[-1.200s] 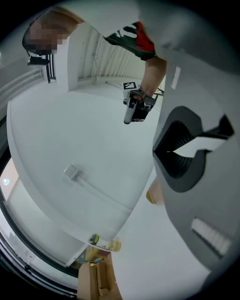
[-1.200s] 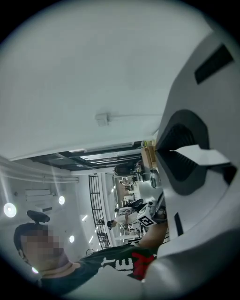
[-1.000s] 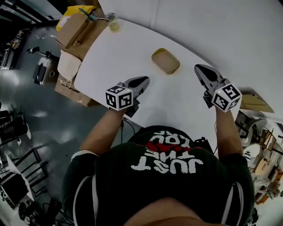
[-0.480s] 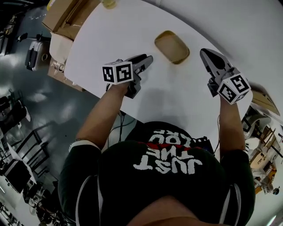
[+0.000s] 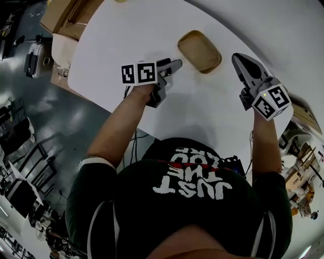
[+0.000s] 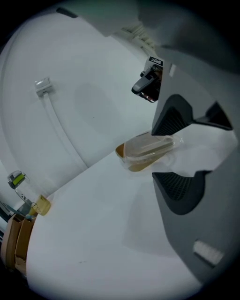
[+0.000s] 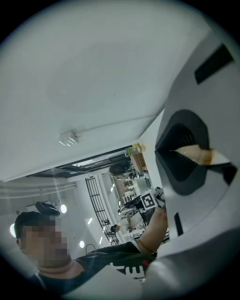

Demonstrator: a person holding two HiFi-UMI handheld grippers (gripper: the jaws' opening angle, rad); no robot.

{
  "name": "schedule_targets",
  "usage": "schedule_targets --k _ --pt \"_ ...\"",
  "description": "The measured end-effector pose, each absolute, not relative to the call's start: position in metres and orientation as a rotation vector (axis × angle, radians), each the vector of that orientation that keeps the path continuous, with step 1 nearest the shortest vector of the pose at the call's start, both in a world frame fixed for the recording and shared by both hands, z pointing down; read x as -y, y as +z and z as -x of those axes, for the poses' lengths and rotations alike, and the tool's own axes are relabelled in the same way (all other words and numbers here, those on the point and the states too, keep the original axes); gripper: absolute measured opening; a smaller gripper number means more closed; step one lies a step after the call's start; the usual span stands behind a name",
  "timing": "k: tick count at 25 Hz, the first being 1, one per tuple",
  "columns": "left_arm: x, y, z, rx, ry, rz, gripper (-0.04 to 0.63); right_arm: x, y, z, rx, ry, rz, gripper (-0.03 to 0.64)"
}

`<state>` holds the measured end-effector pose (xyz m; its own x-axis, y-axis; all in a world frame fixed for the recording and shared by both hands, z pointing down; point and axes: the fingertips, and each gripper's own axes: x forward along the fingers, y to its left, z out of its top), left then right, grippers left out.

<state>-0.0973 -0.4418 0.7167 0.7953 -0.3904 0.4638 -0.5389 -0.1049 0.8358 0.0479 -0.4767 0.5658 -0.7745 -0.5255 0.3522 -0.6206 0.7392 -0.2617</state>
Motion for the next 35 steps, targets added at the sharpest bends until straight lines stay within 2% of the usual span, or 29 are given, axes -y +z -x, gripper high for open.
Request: schedule_targets --k 14,16,21,35 --pt "0.44 0.739 0.073 0.673 0.107 -1.6 0.225 0.468 0.576 -0.063 2.671 0.584 -0.923 0.008" --pt "0.44 0.736 0.073 0.665 0.079 -1.57 0.144 0.467 0.574 -0.066 2.668 0.586 -0.927 0.008" --pt "0.434 0.712 0.081 0.615 -0.064 -1.529 0.049 0.458 0.565 -0.063 2.662 0.589 -0.942 0.008" --pt "0.453 0.648 0.104 0.582 -0.246 -1.623 0.029 0.466 0.528 -0.064 2.658 0.503 -1.013 0.008"
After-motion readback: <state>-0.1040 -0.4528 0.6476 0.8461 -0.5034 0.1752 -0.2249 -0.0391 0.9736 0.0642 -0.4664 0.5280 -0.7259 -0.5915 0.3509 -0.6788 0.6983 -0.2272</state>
